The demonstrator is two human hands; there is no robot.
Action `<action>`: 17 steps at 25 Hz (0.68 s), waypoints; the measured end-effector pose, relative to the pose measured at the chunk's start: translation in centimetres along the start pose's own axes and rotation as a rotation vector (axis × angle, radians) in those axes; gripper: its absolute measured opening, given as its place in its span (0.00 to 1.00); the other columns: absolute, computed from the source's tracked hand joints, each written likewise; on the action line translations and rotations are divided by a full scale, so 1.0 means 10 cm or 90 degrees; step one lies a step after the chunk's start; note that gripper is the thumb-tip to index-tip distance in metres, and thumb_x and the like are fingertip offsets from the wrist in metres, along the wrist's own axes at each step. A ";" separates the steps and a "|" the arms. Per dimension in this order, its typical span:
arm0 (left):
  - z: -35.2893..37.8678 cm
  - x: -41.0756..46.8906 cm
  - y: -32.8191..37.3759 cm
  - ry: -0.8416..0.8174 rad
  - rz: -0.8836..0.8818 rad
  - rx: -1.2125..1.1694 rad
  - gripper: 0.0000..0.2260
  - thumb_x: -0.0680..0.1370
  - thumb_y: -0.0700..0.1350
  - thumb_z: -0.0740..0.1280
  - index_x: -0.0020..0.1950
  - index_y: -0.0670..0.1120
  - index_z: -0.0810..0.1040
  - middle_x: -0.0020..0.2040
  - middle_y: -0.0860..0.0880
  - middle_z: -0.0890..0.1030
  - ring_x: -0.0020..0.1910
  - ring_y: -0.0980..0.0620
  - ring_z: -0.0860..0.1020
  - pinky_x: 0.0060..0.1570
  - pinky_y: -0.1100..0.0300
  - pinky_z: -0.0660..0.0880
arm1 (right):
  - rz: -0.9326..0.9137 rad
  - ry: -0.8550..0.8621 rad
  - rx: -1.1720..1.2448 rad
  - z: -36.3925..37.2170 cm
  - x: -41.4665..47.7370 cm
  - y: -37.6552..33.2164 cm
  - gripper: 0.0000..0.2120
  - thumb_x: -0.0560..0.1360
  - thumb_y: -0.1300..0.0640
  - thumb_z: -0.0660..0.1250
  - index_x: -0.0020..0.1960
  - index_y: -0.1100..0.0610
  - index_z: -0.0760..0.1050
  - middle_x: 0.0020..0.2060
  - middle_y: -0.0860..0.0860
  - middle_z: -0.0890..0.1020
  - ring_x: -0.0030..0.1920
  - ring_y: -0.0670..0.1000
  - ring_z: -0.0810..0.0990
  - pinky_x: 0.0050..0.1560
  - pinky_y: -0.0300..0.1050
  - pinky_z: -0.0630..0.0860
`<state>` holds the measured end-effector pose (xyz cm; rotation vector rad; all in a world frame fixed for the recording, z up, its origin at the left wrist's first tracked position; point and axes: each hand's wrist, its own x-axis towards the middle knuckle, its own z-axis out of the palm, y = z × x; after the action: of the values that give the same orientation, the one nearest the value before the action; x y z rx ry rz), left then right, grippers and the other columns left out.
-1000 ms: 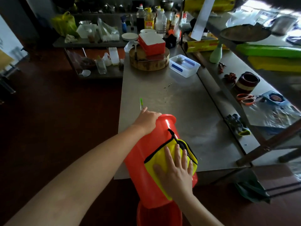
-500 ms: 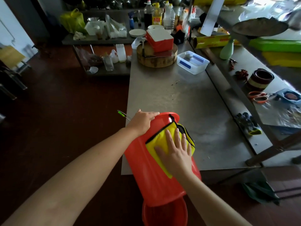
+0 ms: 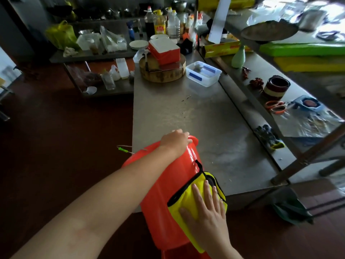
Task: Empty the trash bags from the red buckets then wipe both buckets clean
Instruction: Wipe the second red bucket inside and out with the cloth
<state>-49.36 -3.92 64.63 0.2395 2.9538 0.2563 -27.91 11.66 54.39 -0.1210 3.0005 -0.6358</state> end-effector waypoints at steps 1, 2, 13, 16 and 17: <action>0.03 0.04 0.02 0.014 -0.018 0.015 0.12 0.83 0.52 0.59 0.61 0.49 0.76 0.58 0.42 0.77 0.60 0.39 0.77 0.55 0.48 0.73 | 0.005 0.004 0.005 0.01 0.02 0.00 0.37 0.71 0.19 0.42 0.76 0.28 0.35 0.79 0.40 0.33 0.80 0.49 0.33 0.79 0.56 0.44; 0.04 0.06 0.01 0.027 -0.028 0.018 0.11 0.83 0.51 0.58 0.59 0.49 0.77 0.56 0.43 0.77 0.58 0.39 0.78 0.53 0.49 0.73 | 0.011 0.002 0.010 0.02 0.04 0.00 0.37 0.71 0.19 0.42 0.75 0.27 0.34 0.79 0.39 0.33 0.80 0.49 0.33 0.80 0.57 0.44; 0.19 -0.43 -0.25 0.170 0.106 -0.396 0.14 0.82 0.42 0.65 0.68 0.46 0.78 0.56 0.44 0.83 0.53 0.50 0.80 0.52 0.68 0.69 | 0.041 0.054 -0.070 -0.58 1.02 -0.13 0.39 0.75 0.25 0.48 0.80 0.37 0.37 0.80 0.48 0.31 0.79 0.58 0.29 0.76 0.68 0.41; 0.21 -0.54 -0.34 0.146 0.088 -0.400 0.11 0.83 0.43 0.63 0.65 0.47 0.76 0.56 0.48 0.82 0.54 0.51 0.80 0.50 0.68 0.70 | 0.016 0.065 -0.082 -0.55 1.15 -0.31 0.41 0.75 0.24 0.48 0.80 0.38 0.35 0.79 0.49 0.30 0.78 0.61 0.28 0.75 0.71 0.39; 0.17 -0.55 -0.38 0.134 0.086 -0.396 0.11 0.83 0.43 0.63 0.65 0.49 0.75 0.56 0.50 0.81 0.53 0.52 0.80 0.51 0.65 0.72 | 0.006 0.069 -0.084 -0.51 1.15 -0.37 0.42 0.74 0.24 0.48 0.80 0.38 0.34 0.79 0.49 0.29 0.78 0.61 0.27 0.75 0.72 0.39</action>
<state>-44.26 -8.34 63.13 0.3376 2.8727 1.2507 -39.60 9.29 59.95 -0.0827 3.1450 -0.4582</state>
